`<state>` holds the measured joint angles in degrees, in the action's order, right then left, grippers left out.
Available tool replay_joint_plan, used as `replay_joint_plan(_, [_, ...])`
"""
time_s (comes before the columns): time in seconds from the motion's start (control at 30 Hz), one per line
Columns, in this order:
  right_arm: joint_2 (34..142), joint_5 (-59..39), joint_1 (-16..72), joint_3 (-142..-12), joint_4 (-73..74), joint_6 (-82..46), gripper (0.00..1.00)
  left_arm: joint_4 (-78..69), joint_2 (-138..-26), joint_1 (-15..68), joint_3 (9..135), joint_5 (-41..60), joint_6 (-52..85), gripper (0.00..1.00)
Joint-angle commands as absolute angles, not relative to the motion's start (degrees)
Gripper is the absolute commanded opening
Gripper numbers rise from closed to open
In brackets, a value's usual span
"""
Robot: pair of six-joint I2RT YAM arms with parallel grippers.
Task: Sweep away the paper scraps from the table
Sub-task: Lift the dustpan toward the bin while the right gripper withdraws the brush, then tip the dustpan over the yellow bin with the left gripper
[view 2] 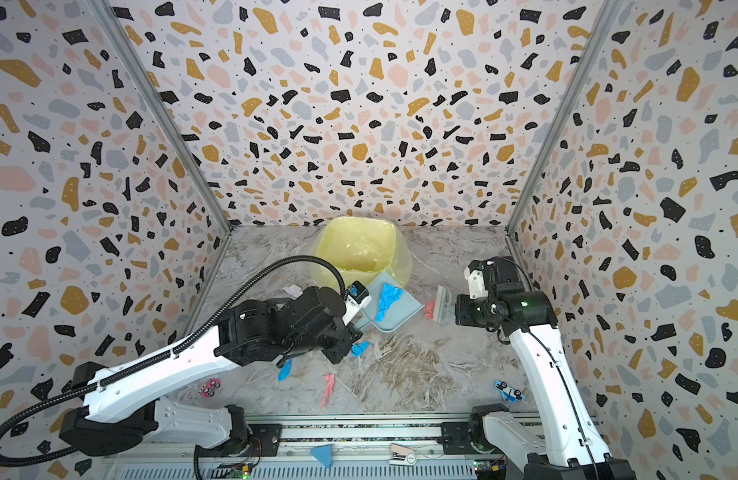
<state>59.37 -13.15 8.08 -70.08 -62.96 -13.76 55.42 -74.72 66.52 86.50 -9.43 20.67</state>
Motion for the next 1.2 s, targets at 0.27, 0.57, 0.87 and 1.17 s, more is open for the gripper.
replay_joint_plan(0.27, [60.61,-15.93,6.07,-72.91,-61.7,-11.07,0.0,63.99,-72.71,55.02,93.81,-12.84,24.2,0.0])
replay_joint_plan(0.57, [61.43,-17.17,4.44,-72.99,-61.24,-9.63,0.0,67.71,-73.69,45.08,96.55,-16.04,21.08,0.0])
replay_joint_plan(0.87, [61.69,-18.32,4.02,-72.23,-59.87,-10.06,0.0,69.21,-78.36,41.27,100.03,-18.22,14.76,0.0])
replay_joint_plan(1.17, [62.12,-19.36,3.81,-71.22,-59.2,-10.33,0.0,69.35,-81.23,41.24,103.13,-25.45,10.07,0.0])
